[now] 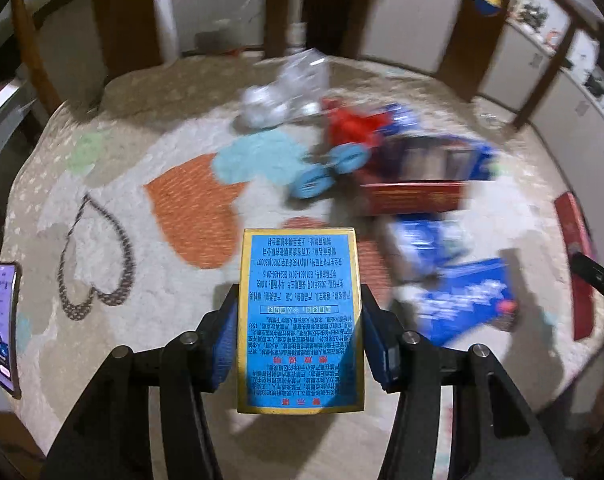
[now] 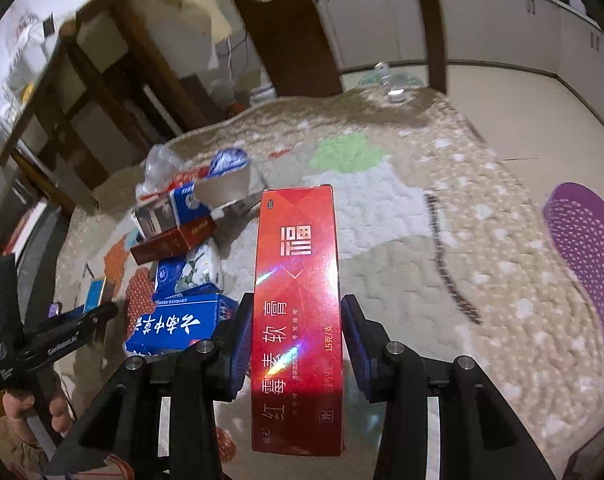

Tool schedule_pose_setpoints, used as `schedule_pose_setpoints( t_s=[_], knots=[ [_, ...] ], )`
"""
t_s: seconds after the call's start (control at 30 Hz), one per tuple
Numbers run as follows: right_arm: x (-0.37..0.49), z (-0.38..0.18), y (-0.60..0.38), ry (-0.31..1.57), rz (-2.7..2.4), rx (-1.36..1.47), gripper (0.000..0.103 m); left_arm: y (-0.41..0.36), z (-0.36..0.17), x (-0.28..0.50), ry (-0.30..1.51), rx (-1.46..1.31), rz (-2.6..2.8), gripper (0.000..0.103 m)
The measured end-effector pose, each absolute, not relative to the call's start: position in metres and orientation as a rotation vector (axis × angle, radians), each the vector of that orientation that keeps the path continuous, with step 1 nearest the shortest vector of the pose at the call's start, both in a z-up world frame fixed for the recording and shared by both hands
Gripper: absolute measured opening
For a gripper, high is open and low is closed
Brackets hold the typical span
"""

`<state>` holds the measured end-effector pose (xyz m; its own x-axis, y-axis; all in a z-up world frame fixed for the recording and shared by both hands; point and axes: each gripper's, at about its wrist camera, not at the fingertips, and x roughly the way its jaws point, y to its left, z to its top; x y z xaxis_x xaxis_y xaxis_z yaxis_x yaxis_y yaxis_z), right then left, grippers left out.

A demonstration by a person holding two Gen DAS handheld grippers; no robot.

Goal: Collect trash
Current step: 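Carry both boxes to the purple wastebasket and open both tools to drop them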

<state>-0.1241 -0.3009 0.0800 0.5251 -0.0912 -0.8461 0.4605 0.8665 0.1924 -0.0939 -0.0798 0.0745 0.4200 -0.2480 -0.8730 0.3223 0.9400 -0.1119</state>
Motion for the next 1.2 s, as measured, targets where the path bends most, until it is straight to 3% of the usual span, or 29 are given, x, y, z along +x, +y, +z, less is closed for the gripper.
schedule_pose_setpoints(
  t_s=[0.4,0.8,1.0,1.03,1.1,1.13,1.2],
  knots=[
    [-0.245,0.129,-0.425,0.796,-0.625,0.556,0.046,-0.280,0.133,-0.138,1.028,0.198,-0.827,0.053],
    [-0.293,0.089,-0.532,0.791,-0.786,0.662,0.046,-0.492,0.085,-0.148,1.142,0.301,-1.053,0.053],
    [-0.295,0.077,-0.551,0.794,-0.791,0.691,0.048,-0.529,0.069,-0.149,1.158,0.303,-1.064,0.055],
    [-0.296,0.078,-0.554,0.788,-0.788,0.695,0.048,-0.531,0.071,-0.151,1.156,0.296,-1.075,0.057],
    [-0.298,0.078,-0.554,0.783,-0.788,0.690,0.055,-0.526,0.075,-0.155,1.145,0.280,-1.093,0.071],
    [-0.301,0.080,-0.554,0.777,-0.790,0.685,0.061,-0.524,0.077,-0.156,1.134,0.275,-1.093,0.072],
    [-0.304,0.084,-0.554,0.770,-0.801,0.678,0.062,-0.516,0.082,-0.157,1.123,0.268,-1.089,0.072]
  ],
)
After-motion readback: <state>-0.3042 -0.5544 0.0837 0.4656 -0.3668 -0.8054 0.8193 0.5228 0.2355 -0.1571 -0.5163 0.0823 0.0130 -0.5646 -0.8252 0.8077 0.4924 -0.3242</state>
